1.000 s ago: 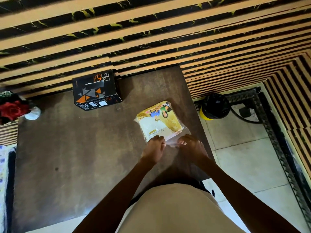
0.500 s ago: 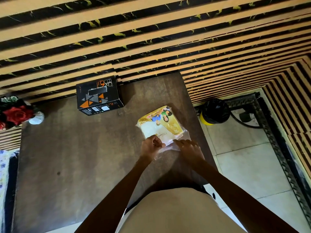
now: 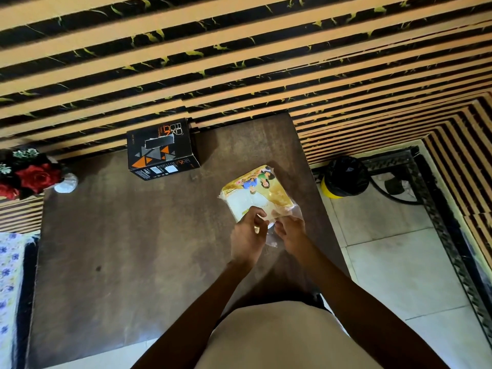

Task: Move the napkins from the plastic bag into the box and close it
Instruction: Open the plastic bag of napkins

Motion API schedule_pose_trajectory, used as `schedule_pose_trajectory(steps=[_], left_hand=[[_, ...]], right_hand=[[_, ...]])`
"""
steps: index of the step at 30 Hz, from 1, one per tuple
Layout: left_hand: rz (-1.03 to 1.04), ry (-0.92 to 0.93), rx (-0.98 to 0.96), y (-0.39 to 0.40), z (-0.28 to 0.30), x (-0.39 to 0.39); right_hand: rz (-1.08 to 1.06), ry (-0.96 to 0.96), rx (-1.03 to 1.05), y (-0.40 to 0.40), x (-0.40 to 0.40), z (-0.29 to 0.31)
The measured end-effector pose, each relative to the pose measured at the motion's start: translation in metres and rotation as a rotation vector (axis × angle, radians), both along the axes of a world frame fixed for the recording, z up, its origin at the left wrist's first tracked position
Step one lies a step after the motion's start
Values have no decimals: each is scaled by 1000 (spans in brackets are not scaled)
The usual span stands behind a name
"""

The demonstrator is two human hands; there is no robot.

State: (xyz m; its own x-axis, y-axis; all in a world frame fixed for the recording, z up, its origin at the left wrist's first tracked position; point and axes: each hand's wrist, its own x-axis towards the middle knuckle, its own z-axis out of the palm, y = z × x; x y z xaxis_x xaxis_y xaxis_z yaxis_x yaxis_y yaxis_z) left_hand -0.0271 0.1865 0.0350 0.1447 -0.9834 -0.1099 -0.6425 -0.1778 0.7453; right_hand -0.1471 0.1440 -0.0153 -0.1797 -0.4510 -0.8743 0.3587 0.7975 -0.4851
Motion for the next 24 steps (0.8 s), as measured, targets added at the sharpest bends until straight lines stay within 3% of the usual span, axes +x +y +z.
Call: schedule_pose_trajectory(steps=[4,9,13,17,18,22,24], left_hand=[[-95,46,26,0,-5,3],[-159,161,73,-11,-10,17],[26,85,64,-25,-24,33],[229,61,236,-41,-42,48],[270,105,285,-43,-46,51],[510,573,519,-48,-46,51],[554,646,615,-50,-48,51]], right_hand=[[-91,-66,55,-4,2,-8],[-10,-11,84,-12,3,-11],[-52,21,13,-17,9,-13],[-199,-198,42,-14,9,-20],[-202,-230,48,-13,10,-16],[-144,-210,-29,-10,7,-14],[-93,-233,-75,-10,-3,-14]])
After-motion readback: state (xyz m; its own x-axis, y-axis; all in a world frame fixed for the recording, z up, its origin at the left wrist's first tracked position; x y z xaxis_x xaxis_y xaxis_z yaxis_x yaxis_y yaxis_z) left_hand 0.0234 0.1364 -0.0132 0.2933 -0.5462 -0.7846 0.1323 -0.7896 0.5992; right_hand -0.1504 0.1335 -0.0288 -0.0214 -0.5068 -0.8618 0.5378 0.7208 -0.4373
